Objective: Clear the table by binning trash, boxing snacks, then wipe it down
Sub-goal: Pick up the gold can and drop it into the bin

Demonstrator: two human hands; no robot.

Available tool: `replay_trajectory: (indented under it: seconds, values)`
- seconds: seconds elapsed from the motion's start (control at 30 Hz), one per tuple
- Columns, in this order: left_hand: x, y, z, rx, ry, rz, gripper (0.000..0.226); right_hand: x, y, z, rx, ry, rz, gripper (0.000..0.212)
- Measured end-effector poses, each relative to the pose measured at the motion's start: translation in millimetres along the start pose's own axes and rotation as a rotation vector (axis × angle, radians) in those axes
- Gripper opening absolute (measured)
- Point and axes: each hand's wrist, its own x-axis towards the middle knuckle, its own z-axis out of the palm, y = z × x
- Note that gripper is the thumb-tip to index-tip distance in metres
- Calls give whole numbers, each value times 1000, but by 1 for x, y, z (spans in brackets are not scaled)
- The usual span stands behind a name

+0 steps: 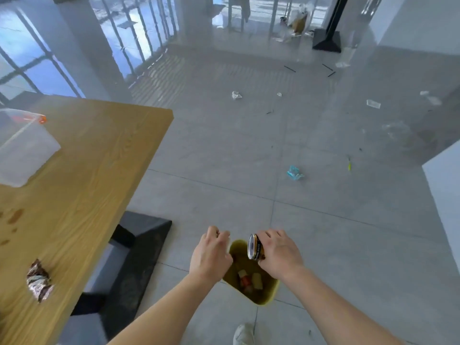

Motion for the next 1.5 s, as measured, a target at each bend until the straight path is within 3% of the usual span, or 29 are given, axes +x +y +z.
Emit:
replay_trajectory:
  seconds: [0.27,0.67,0.93,1.17,1.3,1.5]
  values:
    - [39,-2,80,-10,-136,45,36,14,44,59,121,-78,177,59]
    - [72,-56,220,-24,-265,-75,36,55,94,205,263,-204,333,81]
    - [99,-75,291,-48,-325,-157,50,94,108,277,323,-225,393,77]
    - [114,-108,352,81,-332,-105,34,132,114,350,310,-254,425,67]
    - [120,-125,381,112,-322,-36,39,144,117,386,273,-244,420,72]
    - [116,-138,403,170,-344,-39,65,149,117,410,269,-188,450,76]
